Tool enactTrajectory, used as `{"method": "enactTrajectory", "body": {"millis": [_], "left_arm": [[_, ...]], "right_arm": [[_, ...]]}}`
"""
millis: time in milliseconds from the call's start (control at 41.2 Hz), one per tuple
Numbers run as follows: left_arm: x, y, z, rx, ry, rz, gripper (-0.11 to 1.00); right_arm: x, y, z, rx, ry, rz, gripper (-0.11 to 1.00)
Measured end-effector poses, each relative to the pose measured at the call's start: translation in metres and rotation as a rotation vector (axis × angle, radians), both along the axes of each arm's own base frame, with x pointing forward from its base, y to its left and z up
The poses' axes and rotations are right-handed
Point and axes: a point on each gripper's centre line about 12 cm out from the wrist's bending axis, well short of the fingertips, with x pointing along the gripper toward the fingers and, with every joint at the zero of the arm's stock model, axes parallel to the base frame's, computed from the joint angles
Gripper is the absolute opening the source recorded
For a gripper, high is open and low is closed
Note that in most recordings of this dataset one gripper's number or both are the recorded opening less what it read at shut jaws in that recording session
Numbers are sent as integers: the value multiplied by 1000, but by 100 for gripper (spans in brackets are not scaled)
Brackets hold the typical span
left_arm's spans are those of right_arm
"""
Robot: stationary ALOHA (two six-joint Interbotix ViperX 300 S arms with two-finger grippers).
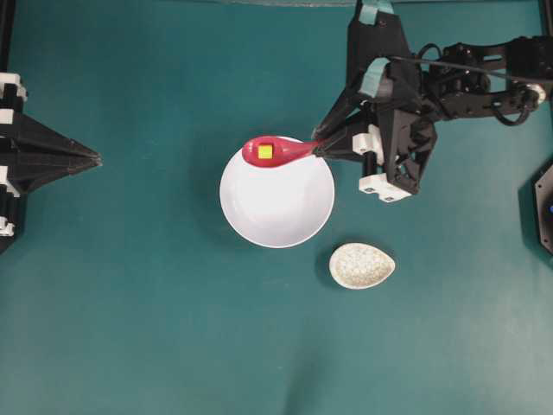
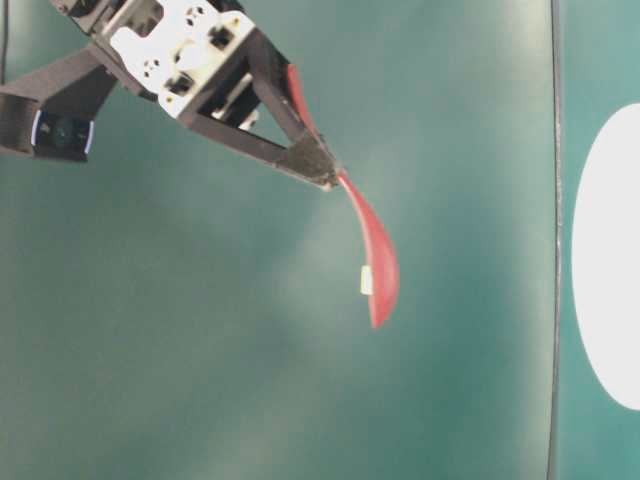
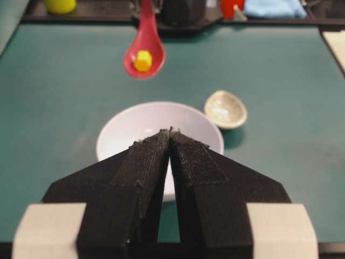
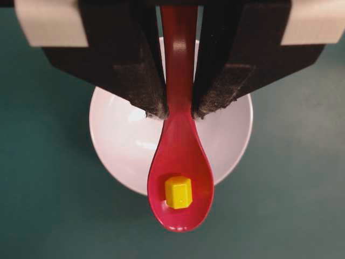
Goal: Scoop the yellow hexagonal prism block from the bowl with a spoon using the right arm.
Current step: 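Hold the pink spoon steady with the block above the bowl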
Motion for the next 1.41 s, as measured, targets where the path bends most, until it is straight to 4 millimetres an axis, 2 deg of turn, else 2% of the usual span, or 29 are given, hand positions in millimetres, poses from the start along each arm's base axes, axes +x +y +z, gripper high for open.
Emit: {"method": "enactTrajectory", "body": {"millis": [267, 1408], "left_arm": [[0, 0, -1, 0, 2, 0, 8], [0, 0, 0, -2, 0, 0, 8]], "right_arm": [[-3, 1, 7, -3, -20, 0, 24], [-3, 0, 8, -3, -21, -2, 24]]}}
